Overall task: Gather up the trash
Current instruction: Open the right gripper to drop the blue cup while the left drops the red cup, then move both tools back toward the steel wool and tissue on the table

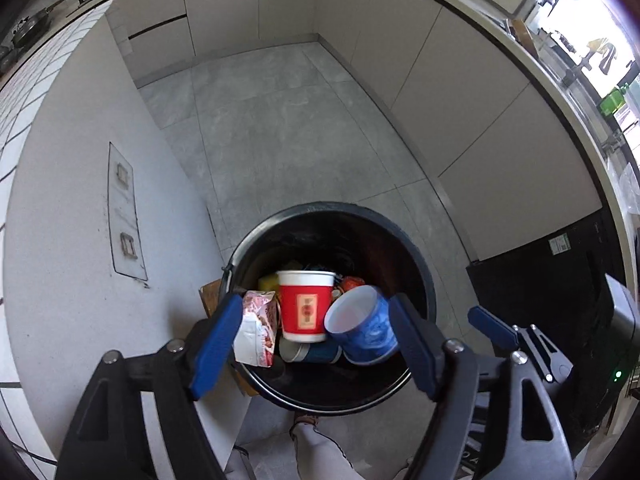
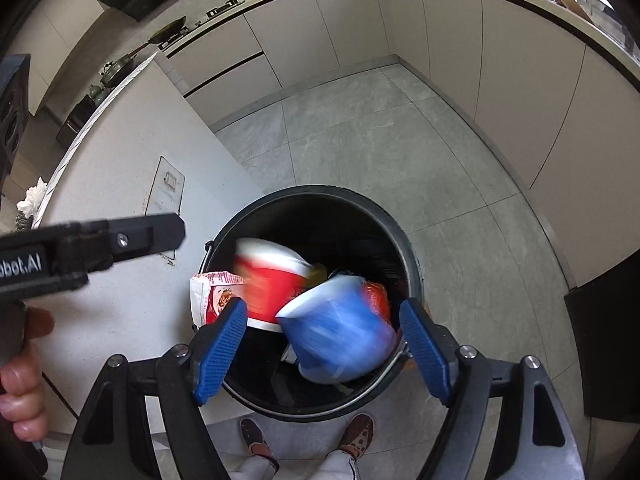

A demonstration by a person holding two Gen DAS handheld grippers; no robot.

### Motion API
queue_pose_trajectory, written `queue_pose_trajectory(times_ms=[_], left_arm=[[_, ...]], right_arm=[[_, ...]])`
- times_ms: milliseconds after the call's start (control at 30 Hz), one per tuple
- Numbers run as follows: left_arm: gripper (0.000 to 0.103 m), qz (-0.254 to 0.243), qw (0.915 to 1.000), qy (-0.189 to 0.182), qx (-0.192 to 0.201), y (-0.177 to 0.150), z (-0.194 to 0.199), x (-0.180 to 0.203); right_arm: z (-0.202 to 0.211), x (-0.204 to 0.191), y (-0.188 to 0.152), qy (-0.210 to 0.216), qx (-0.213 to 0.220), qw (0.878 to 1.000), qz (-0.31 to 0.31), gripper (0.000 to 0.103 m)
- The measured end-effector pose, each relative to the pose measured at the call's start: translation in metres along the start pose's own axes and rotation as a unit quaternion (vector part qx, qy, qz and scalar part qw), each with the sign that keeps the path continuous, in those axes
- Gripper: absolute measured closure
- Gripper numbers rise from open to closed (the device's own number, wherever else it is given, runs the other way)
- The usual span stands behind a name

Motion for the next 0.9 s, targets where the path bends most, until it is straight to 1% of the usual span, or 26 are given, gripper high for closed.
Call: queue_pose_trajectory(times_ms=[67,133,267,300,367,467,567,600,667,700,800,867,900], left_arm=[[0.026,0.002,0.9999,-0.003,0.013,0.001,0.011,0.000],[0.026,-0.001,0.9997,-0.010,0.023,0.002,0.022,0.004],[0.026,-0.004,0.9989,-0.024,0.041,-0.001,0.051,-0.003],[0.026,-0.004,0.9986,-0.031,0.043,-0.004,0.058,-0.007],[0.026,-0.004,0.9979,-0.040,0.051,-0.008,0.071,-0.014],[0.026,-0.003,0.9966,-0.049,0.066,-0.013,0.086,-0.033],[0.026,0.006,0.9955,-0.051,0.079,-0.022,0.100,-0.062],[0.026,0.010,0.9952,-0.052,0.083,-0.026,0.105,-0.071],[0.026,0.018,0.9945,-0.044,0.094,-0.036,0.118,-0.097],[0.026,0.021,0.9940,-0.041,0.099,-0.041,0.125,-0.111],[0.026,0.033,0.9927,-0.034,0.110,-0.053,0.142,-0.148],[0.026,0.043,0.9915,-0.030,0.119,-0.064,0.155,-0.182],[0.026,0.049,0.9908,-0.025,0.123,-0.069,0.160,-0.196]], right_arm=[[0.007,0.000,0.001,0.011,0.009,1.000,-0.007,0.023],[0.016,0.000,0.003,0.012,0.020,1.000,-0.009,0.023],[0.036,-0.005,0.007,0.016,0.043,0.999,-0.014,0.023],[0.043,-0.010,0.009,0.018,0.051,0.998,-0.015,0.023],[0.050,-0.019,0.008,0.008,0.055,0.998,-0.014,0.023],[0.070,-0.040,0.010,0.018,0.070,0.997,-0.012,0.023],[0.090,-0.075,0.014,0.019,0.091,0.996,0.000,0.023],[0.096,-0.093,0.015,0.019,0.098,0.995,0.007,0.023],[0.102,-0.120,0.014,0.020,0.104,0.994,0.020,0.023],[0.106,-0.140,0.014,0.022,0.108,0.994,0.028,0.023],[0.111,-0.188,0.010,0.032,0.115,0.992,0.041,0.023],[0.111,-0.226,0.007,0.040,0.118,0.991,0.049,0.023],[0.110,-0.239,0.006,0.043,0.119,0.991,0.052,0.022]])
Point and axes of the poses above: each gripper's, at about its wrist camera, not at the fingertips, and z roughly against the way its jaws point, x to its right, y to its top, the point moved 9 cm from there along -z, roughly the way its jaws point, and after that the axes turned 10 degrees about -x, right-handed, at the moved point
